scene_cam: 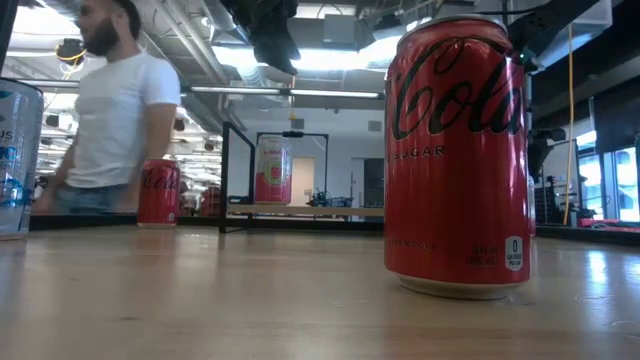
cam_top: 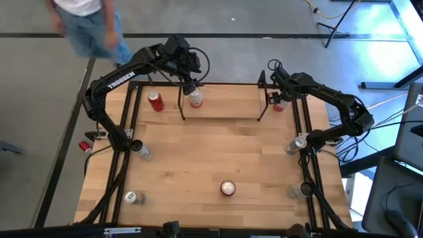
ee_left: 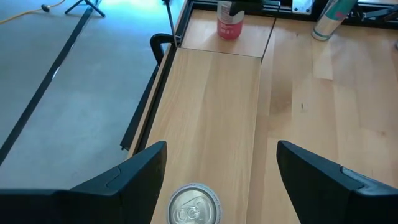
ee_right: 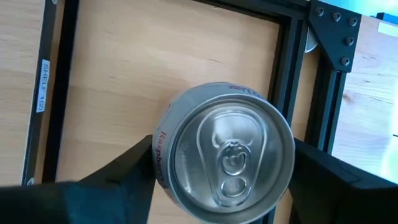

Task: Place canned beverage on shelf
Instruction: Put the pink soda can on the shelf aligned with the other pink soda can

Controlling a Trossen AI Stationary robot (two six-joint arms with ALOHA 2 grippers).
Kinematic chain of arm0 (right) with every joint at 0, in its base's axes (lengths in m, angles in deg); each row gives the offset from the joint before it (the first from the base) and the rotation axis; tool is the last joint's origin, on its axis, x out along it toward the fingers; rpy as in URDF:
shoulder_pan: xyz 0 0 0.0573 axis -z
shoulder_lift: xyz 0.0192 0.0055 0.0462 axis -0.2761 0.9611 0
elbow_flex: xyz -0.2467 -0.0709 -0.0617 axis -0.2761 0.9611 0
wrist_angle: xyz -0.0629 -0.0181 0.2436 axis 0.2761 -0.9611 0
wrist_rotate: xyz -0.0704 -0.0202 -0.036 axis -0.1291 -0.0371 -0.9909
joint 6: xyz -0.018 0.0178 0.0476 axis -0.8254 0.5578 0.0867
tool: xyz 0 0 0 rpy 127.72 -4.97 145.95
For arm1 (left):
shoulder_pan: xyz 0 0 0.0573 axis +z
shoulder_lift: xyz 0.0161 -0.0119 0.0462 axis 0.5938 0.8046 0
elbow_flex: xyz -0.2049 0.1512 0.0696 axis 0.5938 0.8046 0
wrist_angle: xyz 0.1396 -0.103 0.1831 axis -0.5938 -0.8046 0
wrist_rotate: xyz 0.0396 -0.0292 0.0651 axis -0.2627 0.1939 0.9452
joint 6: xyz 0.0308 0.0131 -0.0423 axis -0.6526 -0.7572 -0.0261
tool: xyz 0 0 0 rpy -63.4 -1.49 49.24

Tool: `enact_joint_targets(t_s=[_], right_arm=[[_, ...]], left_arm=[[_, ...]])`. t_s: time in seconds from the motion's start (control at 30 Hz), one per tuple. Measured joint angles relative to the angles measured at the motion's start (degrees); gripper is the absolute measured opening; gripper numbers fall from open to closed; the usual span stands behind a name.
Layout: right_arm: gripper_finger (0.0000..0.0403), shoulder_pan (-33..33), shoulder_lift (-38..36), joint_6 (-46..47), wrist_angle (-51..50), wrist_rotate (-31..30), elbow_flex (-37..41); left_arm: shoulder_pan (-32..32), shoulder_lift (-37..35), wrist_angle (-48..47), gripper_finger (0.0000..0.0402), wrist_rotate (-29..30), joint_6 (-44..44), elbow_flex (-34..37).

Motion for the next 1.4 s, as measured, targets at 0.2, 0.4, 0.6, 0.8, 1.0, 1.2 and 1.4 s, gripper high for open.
enact_joint_targets(t_s=[0.2,0.4,0.6,0.8,1.0,1.2,1.4], right_arm=[[0.0252,-0.07,-3.81,-0.67,-4.10,0.37,-0.61],[0.0254,-0.08,-9.03,-0.63,-13.45,3.88,-4.17],[0.0254,-5.41,-12.67,0.77,-21.44,7.71,-8.32],[0.0257,-15.12,-12.98,5.76,-25.60,10.50,-10.47],[0.0258,-26.94,-13.02,13.04,-26.11,12.81,-10.49],[0.0258,-37.50,-12.56,15.93,-20.23,12.94,-10.49],[0.0259,-44.28,-7.31,17.48,-11.12,11.21,-10.49]], left_arm=[[-0.51,0.00,0.02,0.0290,0.42,0.57,0.00],[-1.97,0.00,0.02,0.0290,0.40,0.52,0.00],[-3.51,0.00,0.46,0.0290,3.53,0.44,0.02],[-4.31,0.02,0.40,0.0290,7.55,1.58,0.02],[-4.28,0.02,-0.52,0.0290,7.69,3.25,0.02],[-4.36,0.02,-0.61,0.0290,7.39,3.54,0.02],[-5.40,0.02,-0.60,0.0290,7.45,5.34,0.02]])
